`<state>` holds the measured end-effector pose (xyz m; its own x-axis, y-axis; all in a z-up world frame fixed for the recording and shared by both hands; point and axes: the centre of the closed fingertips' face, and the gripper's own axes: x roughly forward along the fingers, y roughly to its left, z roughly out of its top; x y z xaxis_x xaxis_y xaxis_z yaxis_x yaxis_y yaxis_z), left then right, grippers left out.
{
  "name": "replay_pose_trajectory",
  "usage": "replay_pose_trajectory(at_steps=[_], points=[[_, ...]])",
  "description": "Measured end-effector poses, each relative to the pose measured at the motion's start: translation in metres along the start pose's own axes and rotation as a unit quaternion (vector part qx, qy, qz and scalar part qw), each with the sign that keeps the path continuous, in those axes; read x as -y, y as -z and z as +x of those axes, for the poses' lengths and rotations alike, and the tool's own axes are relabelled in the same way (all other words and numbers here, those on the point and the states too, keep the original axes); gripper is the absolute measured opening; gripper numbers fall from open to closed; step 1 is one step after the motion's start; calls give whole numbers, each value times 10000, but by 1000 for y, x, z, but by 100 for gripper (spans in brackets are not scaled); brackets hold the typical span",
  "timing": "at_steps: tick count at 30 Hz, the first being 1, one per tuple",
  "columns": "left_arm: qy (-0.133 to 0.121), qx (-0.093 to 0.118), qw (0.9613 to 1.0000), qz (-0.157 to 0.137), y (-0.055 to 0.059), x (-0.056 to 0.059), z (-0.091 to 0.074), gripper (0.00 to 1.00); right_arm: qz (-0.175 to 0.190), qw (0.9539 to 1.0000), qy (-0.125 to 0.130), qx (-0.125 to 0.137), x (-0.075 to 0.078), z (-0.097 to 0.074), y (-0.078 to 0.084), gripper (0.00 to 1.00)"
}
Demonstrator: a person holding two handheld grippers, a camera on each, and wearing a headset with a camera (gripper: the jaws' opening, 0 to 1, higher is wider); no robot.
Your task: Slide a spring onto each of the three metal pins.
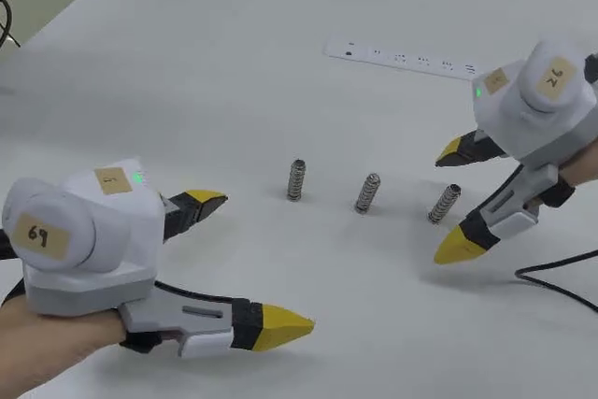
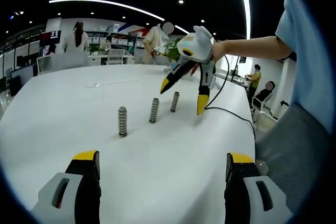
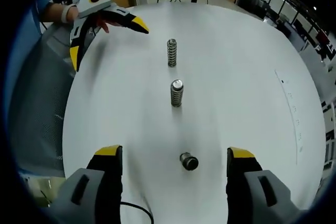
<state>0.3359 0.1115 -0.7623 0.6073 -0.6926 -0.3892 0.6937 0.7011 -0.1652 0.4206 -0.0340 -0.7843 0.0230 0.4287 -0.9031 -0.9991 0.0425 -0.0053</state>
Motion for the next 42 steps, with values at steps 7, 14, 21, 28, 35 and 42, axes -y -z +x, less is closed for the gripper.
replay_pose_trajectory(at_steps=[7,14,21,28,35,42], points=[[20,-31,10000,27,-1,0,-1,98,428,9963,308,677,-11,-7,-5,97],[-12,-26,10000,70,-5,-2,-4,98,905,9890,476,1065,-29,-15,0,100],[-45,-13,9999,161,-13,-1,-9,98,1355,9774,707,1458,-46,-33,6,99],[-13,-32,9996,293,-18,4,-14,98,1726,9668,960,1621,-66,-50,23,99],[-105,-2,9994,327,-29,5,-22,98,2009,9550,1070,1904,-91,-56,27,98],[-108,-1,9992,396,-38,11,-31,98,2174,9411,1292,2243,-89,-66,22,98]])
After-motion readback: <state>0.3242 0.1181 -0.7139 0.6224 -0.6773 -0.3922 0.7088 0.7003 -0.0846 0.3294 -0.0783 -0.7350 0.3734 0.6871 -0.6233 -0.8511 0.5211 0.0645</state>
